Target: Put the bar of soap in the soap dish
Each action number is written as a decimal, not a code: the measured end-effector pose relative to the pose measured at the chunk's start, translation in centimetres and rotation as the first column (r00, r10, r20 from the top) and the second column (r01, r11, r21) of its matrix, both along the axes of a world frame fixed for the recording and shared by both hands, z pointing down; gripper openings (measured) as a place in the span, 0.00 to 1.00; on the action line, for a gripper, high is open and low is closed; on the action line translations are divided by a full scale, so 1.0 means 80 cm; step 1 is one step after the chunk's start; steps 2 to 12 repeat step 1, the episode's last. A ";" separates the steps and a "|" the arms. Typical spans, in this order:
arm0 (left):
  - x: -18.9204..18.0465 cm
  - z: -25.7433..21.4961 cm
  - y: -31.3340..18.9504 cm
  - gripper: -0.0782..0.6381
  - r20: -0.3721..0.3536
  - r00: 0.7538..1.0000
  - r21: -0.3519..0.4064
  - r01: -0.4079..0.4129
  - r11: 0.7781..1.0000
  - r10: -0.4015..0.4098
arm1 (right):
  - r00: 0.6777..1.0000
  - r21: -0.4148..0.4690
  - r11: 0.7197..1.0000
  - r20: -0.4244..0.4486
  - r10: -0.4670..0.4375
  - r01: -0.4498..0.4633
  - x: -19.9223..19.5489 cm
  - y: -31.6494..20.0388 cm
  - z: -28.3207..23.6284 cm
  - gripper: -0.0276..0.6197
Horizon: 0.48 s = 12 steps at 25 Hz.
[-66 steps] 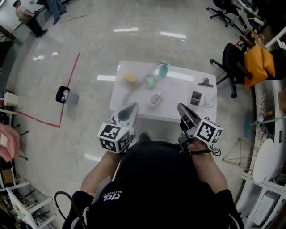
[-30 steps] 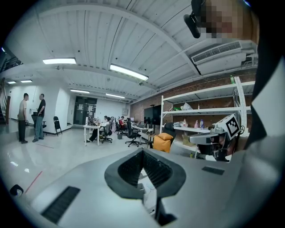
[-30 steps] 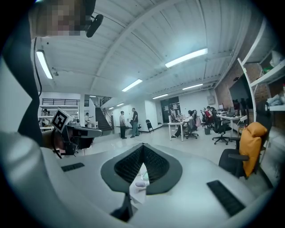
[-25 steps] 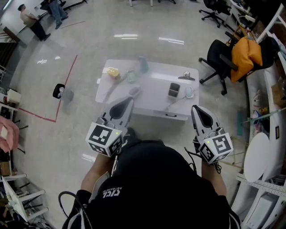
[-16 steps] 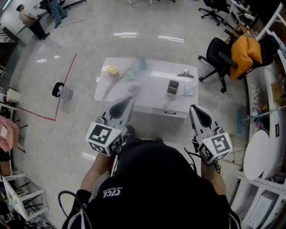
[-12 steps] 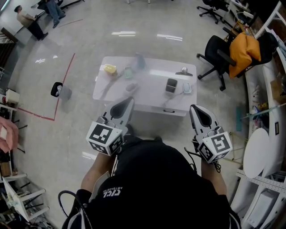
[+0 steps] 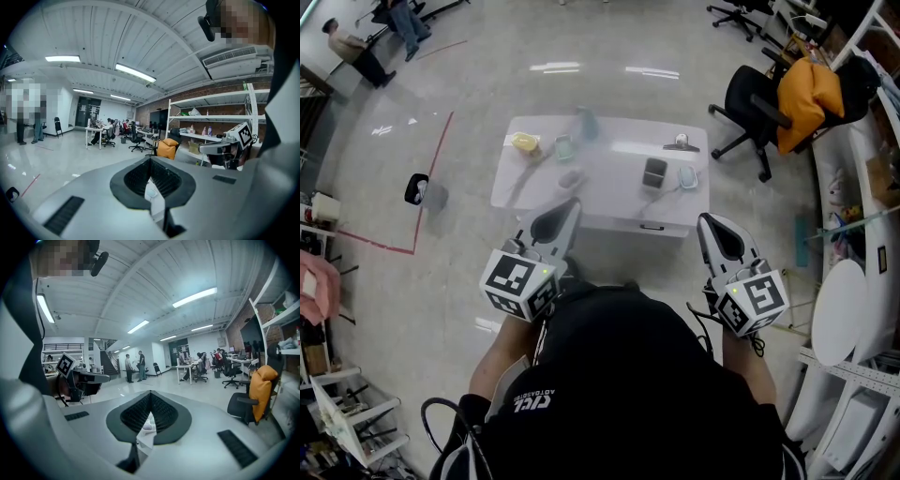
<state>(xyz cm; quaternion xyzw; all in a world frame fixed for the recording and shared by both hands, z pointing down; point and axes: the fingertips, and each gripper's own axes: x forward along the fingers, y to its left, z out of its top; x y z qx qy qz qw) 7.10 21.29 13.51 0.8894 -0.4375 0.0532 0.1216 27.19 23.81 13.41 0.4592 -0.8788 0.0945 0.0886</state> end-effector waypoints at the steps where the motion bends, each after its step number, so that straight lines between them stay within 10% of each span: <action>1: 0.001 0.000 -0.001 0.12 0.001 1.000 0.000 0.001 1.000 -0.001 | 1.000 0.004 1.000 -0.001 -0.003 0.003 0.000 -0.001 -0.001 0.06; 12: 0.001 0.000 -0.001 0.12 0.001 1.000 0.000 0.001 1.000 -0.001 | 1.000 0.004 1.000 -0.001 -0.003 0.003 0.000 -0.001 -0.001 0.06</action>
